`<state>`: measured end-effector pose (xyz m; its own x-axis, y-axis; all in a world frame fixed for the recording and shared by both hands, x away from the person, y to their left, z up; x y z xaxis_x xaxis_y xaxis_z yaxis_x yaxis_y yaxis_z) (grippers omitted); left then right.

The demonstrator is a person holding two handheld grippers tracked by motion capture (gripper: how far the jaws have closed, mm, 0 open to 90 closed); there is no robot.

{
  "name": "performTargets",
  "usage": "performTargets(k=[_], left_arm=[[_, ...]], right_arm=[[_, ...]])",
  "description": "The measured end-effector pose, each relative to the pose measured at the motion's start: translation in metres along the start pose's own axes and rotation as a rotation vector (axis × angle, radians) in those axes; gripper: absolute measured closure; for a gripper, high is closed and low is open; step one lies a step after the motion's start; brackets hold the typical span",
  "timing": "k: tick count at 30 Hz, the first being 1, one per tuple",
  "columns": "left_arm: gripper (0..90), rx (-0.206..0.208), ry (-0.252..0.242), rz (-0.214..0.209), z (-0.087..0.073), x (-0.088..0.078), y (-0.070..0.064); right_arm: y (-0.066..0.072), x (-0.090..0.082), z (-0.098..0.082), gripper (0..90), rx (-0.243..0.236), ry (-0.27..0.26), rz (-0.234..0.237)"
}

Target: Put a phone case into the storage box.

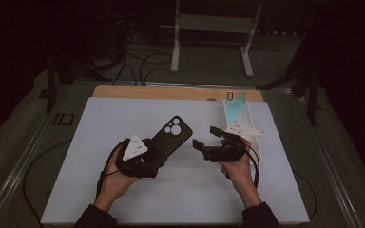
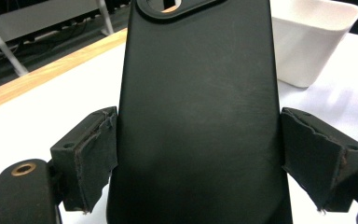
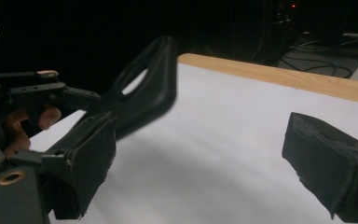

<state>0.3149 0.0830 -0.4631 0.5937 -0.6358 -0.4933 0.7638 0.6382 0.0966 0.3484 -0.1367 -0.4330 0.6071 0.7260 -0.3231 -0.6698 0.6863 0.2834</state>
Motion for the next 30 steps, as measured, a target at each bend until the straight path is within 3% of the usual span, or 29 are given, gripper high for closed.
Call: performTargets(k=[12,18,25,30], left_arm=[[15.6,0.019,-0.023,-0.023,0.006,0.006,-0.012],[15.5,0.017,-0.034,-0.033,0.007,0.01,-0.016],[15.5,0.011,-0.042,-0.035,0.009,0.013,-0.019],[15.5,0.002,-0.044,-0.029,0.009,0.013,-0.018]], right_arm=[[0.018,0.017,0.004,10.3,0.031,0.031,0.074],[0.024,0.025,0.001,15.6,0.06,0.066,0.109],[0.031,0.031,-0.004,26.4,0.074,0.103,0.136],[0.04,0.035,-0.007,39.2,0.08,0.126,0.162]])
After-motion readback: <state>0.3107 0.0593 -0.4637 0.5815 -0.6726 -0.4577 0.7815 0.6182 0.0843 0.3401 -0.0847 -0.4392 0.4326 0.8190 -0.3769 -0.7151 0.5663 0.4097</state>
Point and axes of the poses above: each handheld gripper's, and its own axes: x roughly forward along the jaws, z roughly out of its top, y roughly to its left, the point moved 6 cm from there along x, roughly forward along the jaws, and after that the axes turned 3 degrees about x, right-handed, at the moved point
